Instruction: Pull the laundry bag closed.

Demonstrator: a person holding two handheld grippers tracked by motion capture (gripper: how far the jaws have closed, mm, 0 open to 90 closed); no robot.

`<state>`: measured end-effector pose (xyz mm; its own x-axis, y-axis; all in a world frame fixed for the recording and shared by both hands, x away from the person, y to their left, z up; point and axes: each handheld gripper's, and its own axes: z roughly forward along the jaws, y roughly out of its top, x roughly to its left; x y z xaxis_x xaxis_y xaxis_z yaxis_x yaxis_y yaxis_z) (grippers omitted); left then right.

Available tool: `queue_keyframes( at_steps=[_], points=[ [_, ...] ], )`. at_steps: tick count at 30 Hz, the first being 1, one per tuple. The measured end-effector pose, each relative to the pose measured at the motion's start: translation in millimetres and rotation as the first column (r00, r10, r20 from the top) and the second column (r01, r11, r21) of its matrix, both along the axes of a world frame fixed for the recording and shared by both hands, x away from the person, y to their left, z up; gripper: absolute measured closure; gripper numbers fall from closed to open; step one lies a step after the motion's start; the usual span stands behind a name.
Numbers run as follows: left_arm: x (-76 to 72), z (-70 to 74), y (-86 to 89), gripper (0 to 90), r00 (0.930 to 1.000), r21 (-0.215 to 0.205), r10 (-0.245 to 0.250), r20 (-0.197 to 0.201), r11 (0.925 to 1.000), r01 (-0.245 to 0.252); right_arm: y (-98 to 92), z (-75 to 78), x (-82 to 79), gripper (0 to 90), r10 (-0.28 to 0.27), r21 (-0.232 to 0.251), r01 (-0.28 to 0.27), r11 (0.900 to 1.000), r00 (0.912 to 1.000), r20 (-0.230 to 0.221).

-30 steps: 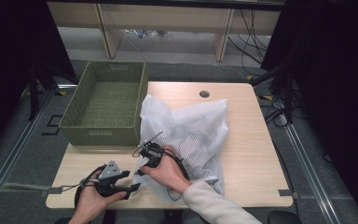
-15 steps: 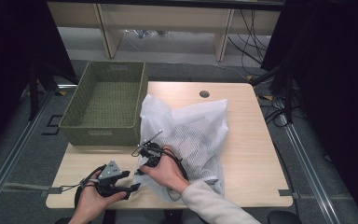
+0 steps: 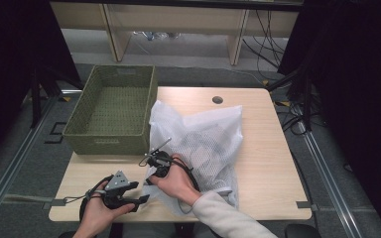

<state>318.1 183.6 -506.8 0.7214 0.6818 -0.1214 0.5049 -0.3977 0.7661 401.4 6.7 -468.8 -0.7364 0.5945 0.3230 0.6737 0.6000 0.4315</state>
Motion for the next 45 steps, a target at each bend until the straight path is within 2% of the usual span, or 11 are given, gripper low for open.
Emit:
queue_keyframes(
  at_steps=[2, 9, 10, 12, 15, 18, 23, 25, 31, 38, 45],
  points=[
    [-0.6, -0.5, -0.8, 34.9, 0.9996, -0.003, 0.022, -0.015, 0.9998, -0.022, -0.3, 0.8, -0.2, 86.6, -0.001, -0.003, 0.001, 1.0, 1.0, -0.001],
    [4.9, 0.9, -2.1, 37.0, 0.9998, -0.03, -0.003, -0.019, 0.9995, 0.003, -1.2, 15.4, -3.4, 86.8, 0.0, 0.014, 0.0, 1.0, 0.9999, 0.014],
    [4.8, 0.5, -3.8, 37.7, 0.9995, -0.062, 0.001, -0.033, 0.9981, -0.003, -1.2, 18.4, -4.8, 86.9, -0.004, 0.02, 0.004, 1.0, 1.0, 0.005],
    [5.0, 0.2, -3.6, 38.4, 0.9991, -0.053, 0.016, -0.038, 0.9984, -0.018, -1.9, 21.2, -5.4, 86.8, 0.003, 0.027, -0.003, 1.0, 0.9999, 0.017],
    [7.5, 2.0, -5.8, 39.8, 0.9992, -0.088, 0.002, -0.039, 0.9961, -0.005, -4.9, 31.6, -8.9, 86.9, 0.011, 0.041, -0.012, 0.999, 0.9991, 0.04],
    [10.7, 4.3, -8.4, 42.1, 0.9984, -0.083, -0.005, -0.057, 0.9966, 0.0, -7.2, 37.9, -10.7, 86.9, 0.014, 0.058, -0.017, 0.998, 0.9989, 0.045],
    [15.5, 5.5, -14.2, 47.3, 0.999, -0.08, -0.024, -0.038, 0.9966, 0.021, -10.2, 45.8, -13.8, 86.9, 0.013, 0.064, -0.018, 0.998, 0.9973, 0.073],
    [17.6, 6.2, -17.0, 49.7, 0.9978, -0.076, -0.036, -0.055, 0.9966, 0.032, -10.6, 46.9, -14.4, 86.9, 0.017, 0.071, -0.022, 0.997, 0.9978, 0.064],
    [20.9, 8.6, -22.1, 55.9, 0.9994, -0.059, -0.03, -0.017, 0.9978, 0.029, -15.7, 52.2, -16.1, 86.9, 0.011, 0.076, -0.016, 0.997, 0.9973, 0.072],
    [22.1, 11.6, -18.9, 62.9, 0.9983, -0.054, -0.055, -0.018, 0.9971, 0.054, -19.5, 53.7, -16.7, 86.9, 0.003, 0.079, -0.009, 0.997, 0.9975, 0.07],
    [21.7, 14.8, -17.7, 58.2, 0.9987, -0.07, -0.049, -0.014, 0.9964, 0.048, -20.2, 52.2, -16.6, 86.9, 0.011, 0.074, -0.018, 0.997, 0.9954, 0.095]
  ],
)
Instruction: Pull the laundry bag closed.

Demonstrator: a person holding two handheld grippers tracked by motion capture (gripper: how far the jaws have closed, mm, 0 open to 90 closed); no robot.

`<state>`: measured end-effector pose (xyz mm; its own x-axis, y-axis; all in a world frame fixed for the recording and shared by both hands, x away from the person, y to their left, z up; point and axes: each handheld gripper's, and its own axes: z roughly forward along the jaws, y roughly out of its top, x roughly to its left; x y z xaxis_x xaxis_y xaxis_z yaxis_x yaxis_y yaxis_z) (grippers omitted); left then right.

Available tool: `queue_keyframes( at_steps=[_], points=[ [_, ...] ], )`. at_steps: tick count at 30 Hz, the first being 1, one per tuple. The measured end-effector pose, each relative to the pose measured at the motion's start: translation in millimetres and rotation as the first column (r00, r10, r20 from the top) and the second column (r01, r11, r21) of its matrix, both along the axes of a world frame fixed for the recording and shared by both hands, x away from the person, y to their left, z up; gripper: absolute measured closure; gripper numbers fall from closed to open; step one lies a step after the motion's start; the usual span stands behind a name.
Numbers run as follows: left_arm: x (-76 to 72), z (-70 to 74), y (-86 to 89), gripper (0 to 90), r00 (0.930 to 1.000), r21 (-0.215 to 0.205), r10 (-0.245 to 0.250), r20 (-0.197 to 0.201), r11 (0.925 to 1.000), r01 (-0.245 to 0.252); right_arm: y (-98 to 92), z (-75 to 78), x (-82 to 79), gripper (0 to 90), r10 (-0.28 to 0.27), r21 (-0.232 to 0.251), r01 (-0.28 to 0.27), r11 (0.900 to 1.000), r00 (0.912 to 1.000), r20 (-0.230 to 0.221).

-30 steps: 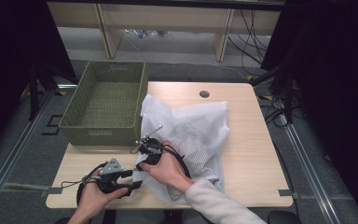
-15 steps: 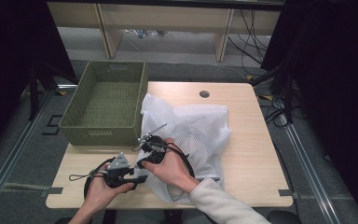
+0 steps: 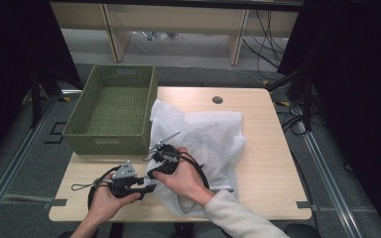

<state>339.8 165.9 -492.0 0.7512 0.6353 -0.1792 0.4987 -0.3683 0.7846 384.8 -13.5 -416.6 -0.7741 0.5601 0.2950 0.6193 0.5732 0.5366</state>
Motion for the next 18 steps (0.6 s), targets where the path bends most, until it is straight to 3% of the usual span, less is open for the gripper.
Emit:
queue_keyframes(
  at_steps=[1, 5, 6, 8, 10, 11, 13, 15, 16, 18],
  points=[
    [-0.7, 1.1, -0.8, 56.5, 1.0, -0.028, 0.003, -0.007, 0.9996, -0.003, -0.1, 0.1, -0.4, 86.9, -0.002, -0.002, 0.002, 1.0, 1.0, -0.003],
    [0.1, 4.1, 1.5, 54.7, 1.0, -0.018, -0.008, 0.004, 0.9998, 0.009, -0.3, -0.7, -0.2, 86.9, 0.006, 0.004, -0.006, 1.0, 0.9999, -0.011],
    [0.1, 3.9, 0.7, 55.5, 1.0, -0.033, 0.0, -0.001, 0.9995, 0.0, 0.0, -0.4, -1.1, 86.9, 0.002, 0.005, -0.002, 1.0, 0.9997, -0.023],
    [1.2, 2.8, 1.1, 61.7, 0.9998, -0.017, 0.015, -0.013, 0.9997, -0.016, -0.1, 0.0, -0.9, 86.9, 0.006, 0.003, -0.006, 1.0, 1.0, -0.004],
    [2.0, 2.6, 1.3, 66.9, 0.9999, -0.003, 0.009, 0.01, 1.0, -0.009, 0.0, 0.5, -1.4, 86.9, 0.006, 0.009, -0.006, 1.0, 1.0, -0.008],
    [1.0, 2.6, 0.2, 69.2, 0.9996, -0.01, 0.027, -0.001, 0.9996, -0.027, 0.1, 1.2, -2.4, 86.9, -0.001, 0.008, 0.001, 1.0, 0.9999, -0.017],
    [1.9, 3.8, 1.3, 74.3, 0.9999, 0.004, 0.009, 0.009, 1.0, -0.009, -0.2, 1.2, -2.7, 86.9, -0.003, 0.014, 0.003, 1.0, 0.9999, -0.013],
    [1.1, 3.5, 0.1, 80.2, 0.9995, -0.022, 0.026, 0.017, 0.9994, -0.026, -0.9, 1.3, -2.4, 86.9, 0.001, 0.015, -0.001, 1.0, 1.0, 0.0],
    [1.1, 4.8, 1.4, 82.3, 0.9993, -0.005, 0.023, 0.03, 0.9997, -0.022, -1.6, 1.8, -2.6, 86.9, 0.005, 0.015, -0.005, 1.0, 1.0, 0.003],
    [0.6, 6.7, 1.6, 84.9, 0.9994, -0.018, 0.026, 0.022, 0.9995, -0.026, -2.1, 2.2, -3.8, 86.9, -0.002, 0.014, 0.002, 1.0, 1.0, -0.001]
  ],
)
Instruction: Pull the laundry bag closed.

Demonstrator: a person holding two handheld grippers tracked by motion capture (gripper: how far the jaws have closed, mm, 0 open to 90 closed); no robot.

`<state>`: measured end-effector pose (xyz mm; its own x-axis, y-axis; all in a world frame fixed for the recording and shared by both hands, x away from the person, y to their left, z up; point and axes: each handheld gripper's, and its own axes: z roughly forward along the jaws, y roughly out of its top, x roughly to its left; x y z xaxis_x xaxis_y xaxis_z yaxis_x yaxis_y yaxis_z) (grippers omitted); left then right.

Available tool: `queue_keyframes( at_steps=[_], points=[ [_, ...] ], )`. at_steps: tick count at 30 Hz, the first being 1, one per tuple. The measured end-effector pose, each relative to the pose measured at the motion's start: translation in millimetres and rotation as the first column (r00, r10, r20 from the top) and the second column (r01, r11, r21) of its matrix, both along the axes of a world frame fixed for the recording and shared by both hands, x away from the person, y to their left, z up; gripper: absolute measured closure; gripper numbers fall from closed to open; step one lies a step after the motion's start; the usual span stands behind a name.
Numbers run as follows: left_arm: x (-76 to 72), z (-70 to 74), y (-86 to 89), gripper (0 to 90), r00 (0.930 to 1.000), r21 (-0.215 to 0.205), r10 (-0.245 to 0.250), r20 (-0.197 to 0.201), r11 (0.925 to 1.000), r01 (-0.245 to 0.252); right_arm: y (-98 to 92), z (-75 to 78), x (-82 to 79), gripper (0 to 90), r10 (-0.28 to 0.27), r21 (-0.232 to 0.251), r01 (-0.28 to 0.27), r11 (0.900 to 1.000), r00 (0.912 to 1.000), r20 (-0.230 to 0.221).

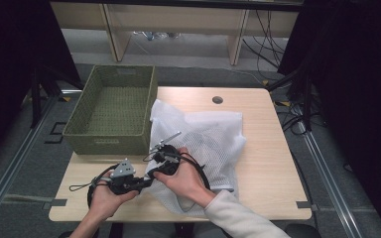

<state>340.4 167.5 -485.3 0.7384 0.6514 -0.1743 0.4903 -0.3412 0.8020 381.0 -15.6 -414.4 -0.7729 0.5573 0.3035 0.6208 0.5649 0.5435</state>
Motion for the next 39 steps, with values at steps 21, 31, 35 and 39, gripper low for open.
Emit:
queue_keyframes(
  at_steps=[21, 31, 35, 39],
  points=[
    [-5.0, 8.2, -5.9, 88.3, 0.9964, -0.054, 0.075, 0.04, 0.9958, -0.073, -8.3, 0.3, -1.7, 87.1, -0.017, -0.019, 0.017, 1.0, 0.9998, 0.012],
    [-4.1, 11.6, -7.7, 88.3, 0.9961, -0.022, 0.049, 0.073, 0.9986, -0.048, -9.4, 2.4, -2.8, 87.2, -0.017, -0.027, 0.017, 0.999, 0.9998, 0.015],
    [-4.9, 12.5, -9.3, 88.3, 0.9957, -0.021, 0.059, 0.071, 0.9981, -0.058, -10.4, 1.3, -1.3, 87.2, -0.02, -0.037, 0.021, 0.999, 0.9997, 0.013],
    [-5.2, 15.1, -9.3, 88.4, 0.9947, -0.03, 0.063, 0.081, 0.9977, -0.061, -11.9, 3.6, -0.8, 87.3, -0.022, -0.041, 0.023, 0.999, 0.9997, 0.014]
  ],
)
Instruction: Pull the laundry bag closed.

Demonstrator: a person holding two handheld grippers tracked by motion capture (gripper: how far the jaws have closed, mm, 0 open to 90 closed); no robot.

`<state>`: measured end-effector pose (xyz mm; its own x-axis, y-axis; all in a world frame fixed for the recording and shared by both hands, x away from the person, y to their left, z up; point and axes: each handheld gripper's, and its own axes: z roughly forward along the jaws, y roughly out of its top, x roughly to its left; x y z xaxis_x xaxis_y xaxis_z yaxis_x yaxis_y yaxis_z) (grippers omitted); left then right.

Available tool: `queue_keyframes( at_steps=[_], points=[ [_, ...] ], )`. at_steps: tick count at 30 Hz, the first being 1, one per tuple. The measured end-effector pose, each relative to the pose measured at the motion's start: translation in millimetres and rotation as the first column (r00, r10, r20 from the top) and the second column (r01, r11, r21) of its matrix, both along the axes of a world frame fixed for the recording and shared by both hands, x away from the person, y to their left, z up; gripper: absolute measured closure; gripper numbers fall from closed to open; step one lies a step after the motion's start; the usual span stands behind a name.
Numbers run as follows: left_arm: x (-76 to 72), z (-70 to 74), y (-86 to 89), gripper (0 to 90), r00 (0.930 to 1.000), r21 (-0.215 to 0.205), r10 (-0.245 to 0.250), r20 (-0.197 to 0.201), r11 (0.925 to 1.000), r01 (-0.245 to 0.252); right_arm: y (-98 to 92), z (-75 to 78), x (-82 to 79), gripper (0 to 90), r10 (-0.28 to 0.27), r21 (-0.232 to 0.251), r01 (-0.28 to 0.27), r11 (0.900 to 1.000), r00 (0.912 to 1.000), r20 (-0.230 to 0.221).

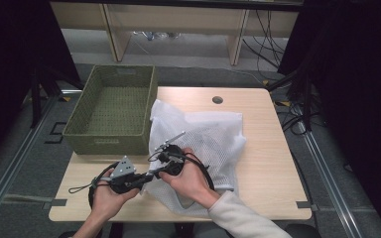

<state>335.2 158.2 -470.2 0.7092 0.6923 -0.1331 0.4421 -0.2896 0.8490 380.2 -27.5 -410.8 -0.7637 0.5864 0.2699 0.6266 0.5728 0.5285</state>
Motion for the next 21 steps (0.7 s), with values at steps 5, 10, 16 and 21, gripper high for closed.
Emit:
queue_keyframes(
  at_steps=[5, 10, 16, 21],
  points=[
    [1.0, 1.2, 0.3, 88.3, 0.9999, 0.02, -0.002, 0.014, 0.9998, 0.002, -0.6, 2.5, -0.4, 87.2, 0.013, 0.002, -0.013, 1.0, 0.9994, 0.031],
    [0.8, 1.3, -0.3, 88.3, 0.9998, 0.043, -0.002, 0.018, 0.9991, 0.001, -2.0, 7.4, -2.2, 87.3, 0.018, 0.011, -0.018, 1.0, 0.9987, 0.048],
    [-2.3, 7.5, -1.9, 88.5, 0.9987, 0.019, 0.014, 0.049, 0.9997, -0.015, -1.9, 7.3, -2.9, 87.3, -0.003, 0.003, 0.003, 1.0, 0.9995, 0.03],
    [-1.7, 12.2, 1.5, 88.5, 0.998, -0.015, 0.035, 0.053, 0.9993, -0.034, -3.8, 8.7, -2.1, 87.4, -0.025, -0.016, 0.026, 1.0, 0.9991, 0.033]
  ],
)
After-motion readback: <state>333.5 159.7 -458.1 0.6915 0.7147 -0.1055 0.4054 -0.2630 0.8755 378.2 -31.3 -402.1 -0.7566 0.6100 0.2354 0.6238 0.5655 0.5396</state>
